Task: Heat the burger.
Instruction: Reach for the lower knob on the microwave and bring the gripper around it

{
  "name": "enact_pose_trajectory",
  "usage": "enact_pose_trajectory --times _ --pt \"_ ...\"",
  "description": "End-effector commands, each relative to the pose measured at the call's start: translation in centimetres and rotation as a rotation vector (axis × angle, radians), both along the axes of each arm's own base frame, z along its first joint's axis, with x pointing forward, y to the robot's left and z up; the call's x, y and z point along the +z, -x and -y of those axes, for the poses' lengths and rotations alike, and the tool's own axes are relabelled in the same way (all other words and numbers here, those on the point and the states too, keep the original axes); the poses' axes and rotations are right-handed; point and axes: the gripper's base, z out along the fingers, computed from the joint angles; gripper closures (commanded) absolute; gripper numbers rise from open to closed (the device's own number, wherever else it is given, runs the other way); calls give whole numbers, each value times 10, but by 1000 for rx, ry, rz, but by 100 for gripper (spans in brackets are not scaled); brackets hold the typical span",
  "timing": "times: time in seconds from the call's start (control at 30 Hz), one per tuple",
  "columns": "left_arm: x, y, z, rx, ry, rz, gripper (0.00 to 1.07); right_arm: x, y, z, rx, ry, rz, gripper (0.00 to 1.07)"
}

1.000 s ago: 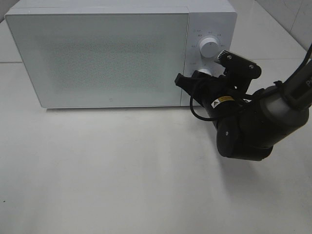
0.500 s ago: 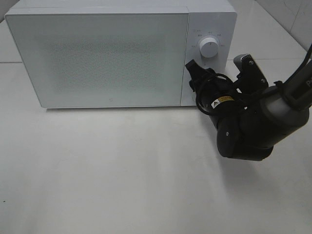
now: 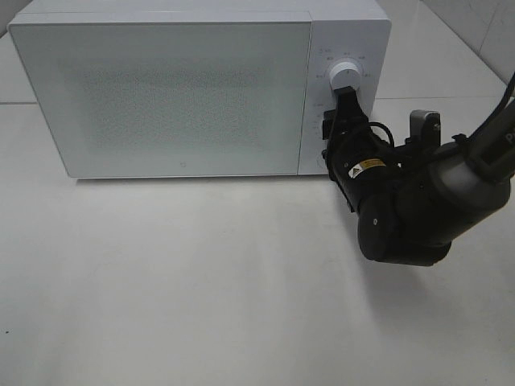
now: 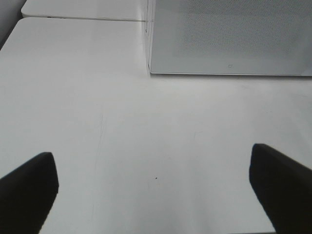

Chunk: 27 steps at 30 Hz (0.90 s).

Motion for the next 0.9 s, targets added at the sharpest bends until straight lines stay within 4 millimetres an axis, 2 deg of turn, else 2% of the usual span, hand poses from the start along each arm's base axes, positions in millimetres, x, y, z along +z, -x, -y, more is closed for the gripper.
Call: enact_pose_trajectory --times 0.03,0.57,0.9 --pt "0 3 1 1 8 36 7 18 -3 -2 5 -79 158 98" --pt "0 3 1 1 8 36 7 16 -3 4 -60 -406 134 97" --pt "0 3 1 1 8 36 7 14 -4 4 -70 -449 117 95"
